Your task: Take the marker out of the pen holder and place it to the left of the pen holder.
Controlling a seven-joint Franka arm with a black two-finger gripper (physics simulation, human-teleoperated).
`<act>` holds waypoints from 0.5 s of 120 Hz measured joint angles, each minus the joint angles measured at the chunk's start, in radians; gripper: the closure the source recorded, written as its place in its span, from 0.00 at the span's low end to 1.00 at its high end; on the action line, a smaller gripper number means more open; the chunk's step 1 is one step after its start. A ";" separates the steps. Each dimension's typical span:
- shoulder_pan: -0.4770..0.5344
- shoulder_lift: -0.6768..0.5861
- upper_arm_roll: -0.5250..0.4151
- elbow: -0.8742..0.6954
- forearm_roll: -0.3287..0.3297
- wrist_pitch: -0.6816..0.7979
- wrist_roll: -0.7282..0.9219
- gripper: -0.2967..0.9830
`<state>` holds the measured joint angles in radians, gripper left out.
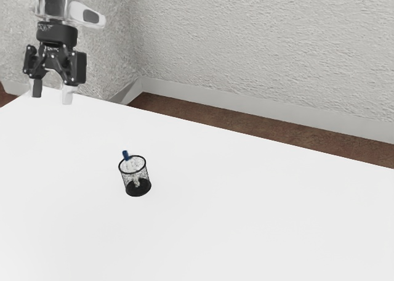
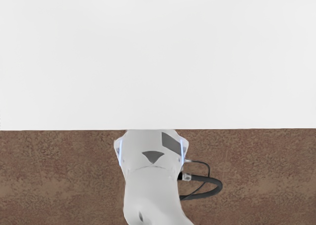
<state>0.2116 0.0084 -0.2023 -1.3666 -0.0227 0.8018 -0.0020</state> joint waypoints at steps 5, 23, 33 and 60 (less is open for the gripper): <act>0.013 0.001 -0.009 -0.018 -0.002 0.098 -0.002 0.23; 0.098 0.240 -0.130 0.084 0.050 0.359 -0.021 0.23; 0.112 0.333 -0.094 0.058 0.053 0.479 -0.036 0.23; 0.074 0.424 0.039 -0.076 -0.055 0.749 -0.078 0.23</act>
<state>0.2854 0.4327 -0.1635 -1.4428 -0.0773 1.5505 -0.0799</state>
